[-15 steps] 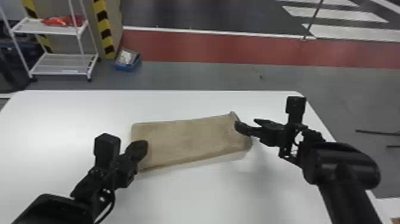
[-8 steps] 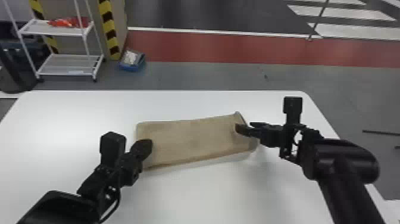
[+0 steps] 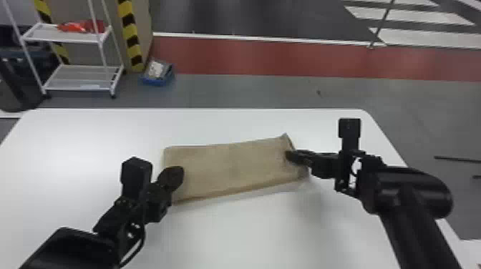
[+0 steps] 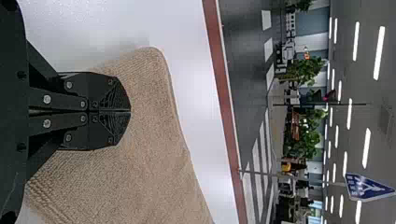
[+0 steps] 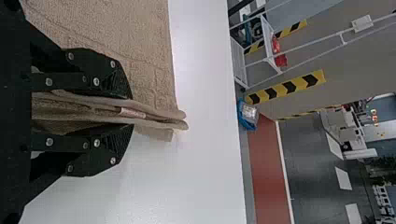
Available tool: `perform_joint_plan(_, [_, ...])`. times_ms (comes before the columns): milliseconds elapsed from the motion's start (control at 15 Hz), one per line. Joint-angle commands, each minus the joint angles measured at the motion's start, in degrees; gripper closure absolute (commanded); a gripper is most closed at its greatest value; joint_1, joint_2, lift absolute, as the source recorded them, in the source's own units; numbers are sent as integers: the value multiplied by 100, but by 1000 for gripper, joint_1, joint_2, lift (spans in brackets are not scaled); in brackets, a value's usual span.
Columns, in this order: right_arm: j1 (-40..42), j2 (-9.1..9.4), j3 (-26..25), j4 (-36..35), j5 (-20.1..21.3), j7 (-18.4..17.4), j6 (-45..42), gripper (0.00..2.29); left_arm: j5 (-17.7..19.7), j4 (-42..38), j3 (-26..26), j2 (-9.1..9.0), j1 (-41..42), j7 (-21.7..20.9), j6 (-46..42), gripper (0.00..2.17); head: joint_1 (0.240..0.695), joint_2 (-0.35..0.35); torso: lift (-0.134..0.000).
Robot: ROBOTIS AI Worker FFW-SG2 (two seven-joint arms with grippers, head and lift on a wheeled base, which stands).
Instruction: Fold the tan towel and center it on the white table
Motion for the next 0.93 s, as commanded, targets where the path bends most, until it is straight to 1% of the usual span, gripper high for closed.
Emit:
perform_joint_plan(0, [-4, 0, -38, -7, -117, 99, 140, 1301, -2, 0, -1, -4, -9, -1, 0, 1737, 695, -112, -112])
perform_joint_plan(133, [14, 9, -21, -210, -293, 196, 350, 1305, -2, 0, -1, -12, -17, -1, 53, 1737, 695, -109, -112])
perform_joint_plan(333, [207, 9, 14, -1053, -724, 249, 843, 1305, -2, 0, -36, -21, -17, -1, 88, 1737, 695, -92, -112])
perform_joint_plan(533, [242, 53, 173, -1677, -1137, 258, 1335, 1301, -29, 0, -124, -48, -70, -1, 106, 1737, 695, -73, -112])
perform_joint_plan(667, [181, 79, 472, -1932, -1356, 249, 1862, 1301, -117, 17, -282, -48, -114, 43, 106, 1737, 695, -50, -112])
perform_joint_plan(800, [101, 281, 691, -2293, -1365, 196, 2495, 1301, -81, 0, -370, -56, -105, 35, 299, 1737, 695, -32, -112])
perform_joint_plan(867, [58, 378, 779, -2424, -1365, 152, 2618, 1305, -81, 0, -379, -65, -123, 43, 334, 1733, 695, -20, -112])
